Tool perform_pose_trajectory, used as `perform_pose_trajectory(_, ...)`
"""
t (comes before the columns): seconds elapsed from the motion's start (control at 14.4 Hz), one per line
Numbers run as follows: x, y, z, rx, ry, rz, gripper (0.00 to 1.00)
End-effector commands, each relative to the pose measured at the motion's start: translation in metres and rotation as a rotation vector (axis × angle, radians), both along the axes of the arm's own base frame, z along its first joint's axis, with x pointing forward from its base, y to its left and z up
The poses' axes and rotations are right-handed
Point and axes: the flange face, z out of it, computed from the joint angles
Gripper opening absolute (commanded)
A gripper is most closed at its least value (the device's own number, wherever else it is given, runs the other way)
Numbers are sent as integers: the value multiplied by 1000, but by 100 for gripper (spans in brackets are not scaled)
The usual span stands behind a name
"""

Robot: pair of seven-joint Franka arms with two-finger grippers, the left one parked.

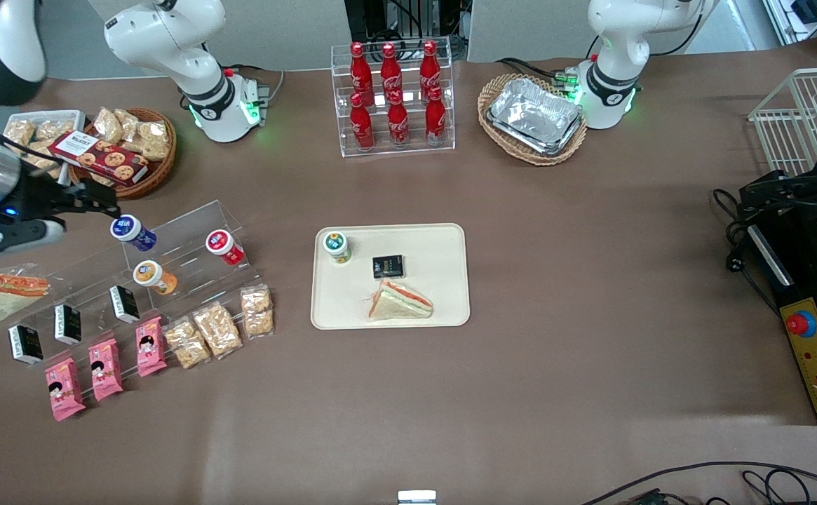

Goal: Place green gum on tray
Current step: 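Open the right gripper and raise it away from the tray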

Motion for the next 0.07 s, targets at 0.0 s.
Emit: perform_pose_trajectory(0.0, 8, -12, 21, -40, 11, -9, 100)
